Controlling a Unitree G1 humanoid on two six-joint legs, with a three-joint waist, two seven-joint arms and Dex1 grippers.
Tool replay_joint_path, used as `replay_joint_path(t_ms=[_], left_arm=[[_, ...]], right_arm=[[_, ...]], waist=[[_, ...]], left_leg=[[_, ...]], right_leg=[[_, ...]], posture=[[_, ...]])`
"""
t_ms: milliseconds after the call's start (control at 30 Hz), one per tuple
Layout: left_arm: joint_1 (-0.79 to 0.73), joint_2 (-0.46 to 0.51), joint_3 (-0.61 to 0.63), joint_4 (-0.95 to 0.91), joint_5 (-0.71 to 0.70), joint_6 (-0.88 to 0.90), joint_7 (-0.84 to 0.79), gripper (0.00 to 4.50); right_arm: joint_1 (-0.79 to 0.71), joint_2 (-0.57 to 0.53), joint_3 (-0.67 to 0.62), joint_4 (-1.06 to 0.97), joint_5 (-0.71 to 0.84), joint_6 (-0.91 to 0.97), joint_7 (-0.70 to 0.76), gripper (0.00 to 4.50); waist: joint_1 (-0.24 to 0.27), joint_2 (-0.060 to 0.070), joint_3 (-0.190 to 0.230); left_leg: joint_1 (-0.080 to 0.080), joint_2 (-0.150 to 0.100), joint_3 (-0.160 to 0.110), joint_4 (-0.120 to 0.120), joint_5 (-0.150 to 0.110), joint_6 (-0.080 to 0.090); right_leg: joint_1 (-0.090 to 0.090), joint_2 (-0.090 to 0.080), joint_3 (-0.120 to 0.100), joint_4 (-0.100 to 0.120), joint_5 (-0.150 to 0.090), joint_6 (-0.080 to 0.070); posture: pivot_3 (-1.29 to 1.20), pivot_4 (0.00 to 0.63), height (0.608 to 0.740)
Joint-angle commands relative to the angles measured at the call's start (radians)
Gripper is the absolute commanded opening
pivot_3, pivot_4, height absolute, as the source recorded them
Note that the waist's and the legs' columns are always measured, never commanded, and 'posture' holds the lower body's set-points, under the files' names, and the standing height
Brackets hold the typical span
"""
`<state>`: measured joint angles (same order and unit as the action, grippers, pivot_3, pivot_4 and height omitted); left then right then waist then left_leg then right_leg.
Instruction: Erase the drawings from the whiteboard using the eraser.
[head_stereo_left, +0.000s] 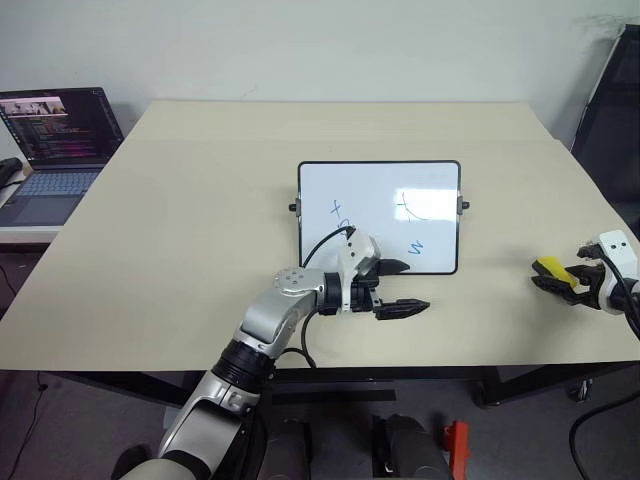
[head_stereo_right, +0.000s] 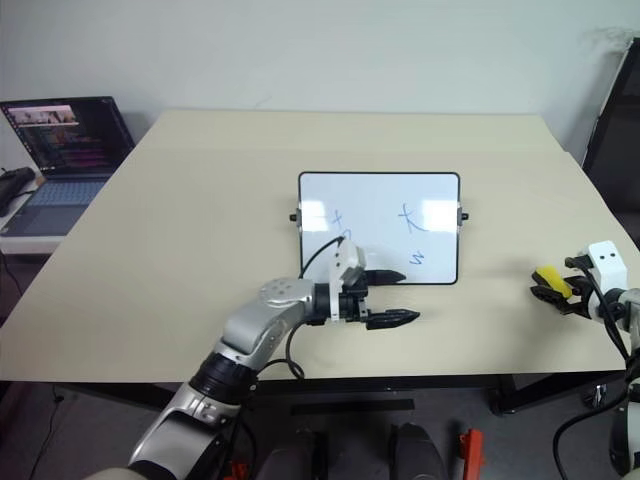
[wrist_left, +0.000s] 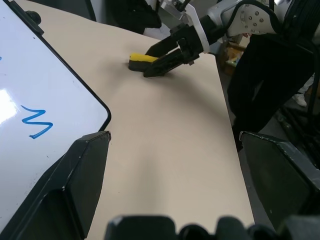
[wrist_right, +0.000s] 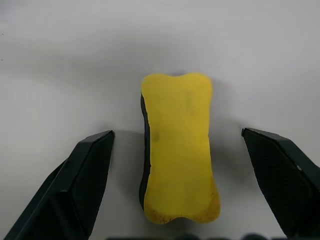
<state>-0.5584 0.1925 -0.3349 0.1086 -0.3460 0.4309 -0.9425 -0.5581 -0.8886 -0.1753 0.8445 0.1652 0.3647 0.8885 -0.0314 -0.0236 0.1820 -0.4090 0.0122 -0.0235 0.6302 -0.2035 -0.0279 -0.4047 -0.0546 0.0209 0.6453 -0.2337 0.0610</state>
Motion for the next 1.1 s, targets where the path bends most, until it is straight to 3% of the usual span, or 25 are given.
replay_joint_path(t_ms=[33, 500, 600, 667, 767, 933, 1100], left_arm=[[-0.003, -0.005, 0.004, -0.047, 0.002, -0.004, -0.003, 4.50], [0.004, -0.002, 0.005, -0.055, 0.009, -0.002, -0.005, 4.50], [0.002, -0.001, 0.006, -0.052, 0.010, -0.003, -0.008, 4.50], [0.001, -0.003, 0.005, -0.050, 0.011, -0.003, -0.010, 4.50], [0.000, -0.005, 0.004, -0.049, 0.011, -0.003, -0.012, 4.50], [-0.004, -0.005, 0.005, -0.042, 0.013, -0.006, -0.016, 4.50], [-0.003, -0.006, 0.004, -0.041, 0.015, -0.007, -0.015, 4.50]], right_arm=[[-0.010, 0.008, -0.036, -0.015, 0.018, -0.028, -0.031, 4.30], [0.135, 0.043, -0.170, -0.176, 0.125, 0.012, -0.101, 4.30], [0.174, 0.046, -0.169, -0.213, 0.130, 0.021, -0.091, 3.44], [0.190, 0.044, -0.176, -0.227, 0.142, 0.025, -0.077, 3.44], [0.199, 0.042, -0.197, -0.231, 0.164, 0.024, -0.070, 2.87], [0.204, 0.039, -0.189, -0.214, 0.154, 0.021, -0.079, 1.12], [0.203, 0.047, -0.176, -0.213, 0.148, 0.023, -0.080, 0.91]], waist=[[0.000, 0.000, 0.000], [0.000, 0.000, 0.000], [0.000, 0.000, 0.000], [0.000, 0.000, 0.000], [-0.001, 0.000, 0.000], [0.000, 0.000, 0.000], [0.000, 0.000, 0.000]], left_leg=[[0.000, 0.000, 0.000, 0.000, 0.000, 0.000], [0.000, 0.000, 0.000, 0.000, 0.000, 0.000], [0.000, 0.000, 0.000, 0.000, 0.000, 0.000], [0.000, 0.000, 0.000, 0.000, 0.000, 0.000], [0.000, 0.000, 0.000, 0.000, 0.000, 0.000], [0.000, 0.000, 0.000, 0.000, 0.000, 0.000], [0.000, 0.000, 0.000, 0.000, 0.000, 0.000]], right_leg=[[0.000, 0.000, 0.000, 0.000, 0.000, 0.000], [0.000, 0.000, 0.000, 0.000, 0.000, 0.000], [0.000, 0.000, 0.000, 0.000, 0.000, 0.000], [0.000, 0.000, 0.000, 0.000, 0.000, 0.000], [0.000, 0.000, 0.000, 0.000, 0.000, 0.000], [0.000, 0.000, 0.000, 0.000, 0.000, 0.000], [0.000, 0.000, 0.000, 0.000, 0.000, 0.000]], posture=[[0.00, 0.150, 0.740], [0.00, 0.150, 0.740], [0.00, 0.150, 0.740], [0.00, 0.150, 0.740], [0.00, 0.150, 0.740], [0.00, 0.150, 0.740], [0.00, 0.150, 0.740]])
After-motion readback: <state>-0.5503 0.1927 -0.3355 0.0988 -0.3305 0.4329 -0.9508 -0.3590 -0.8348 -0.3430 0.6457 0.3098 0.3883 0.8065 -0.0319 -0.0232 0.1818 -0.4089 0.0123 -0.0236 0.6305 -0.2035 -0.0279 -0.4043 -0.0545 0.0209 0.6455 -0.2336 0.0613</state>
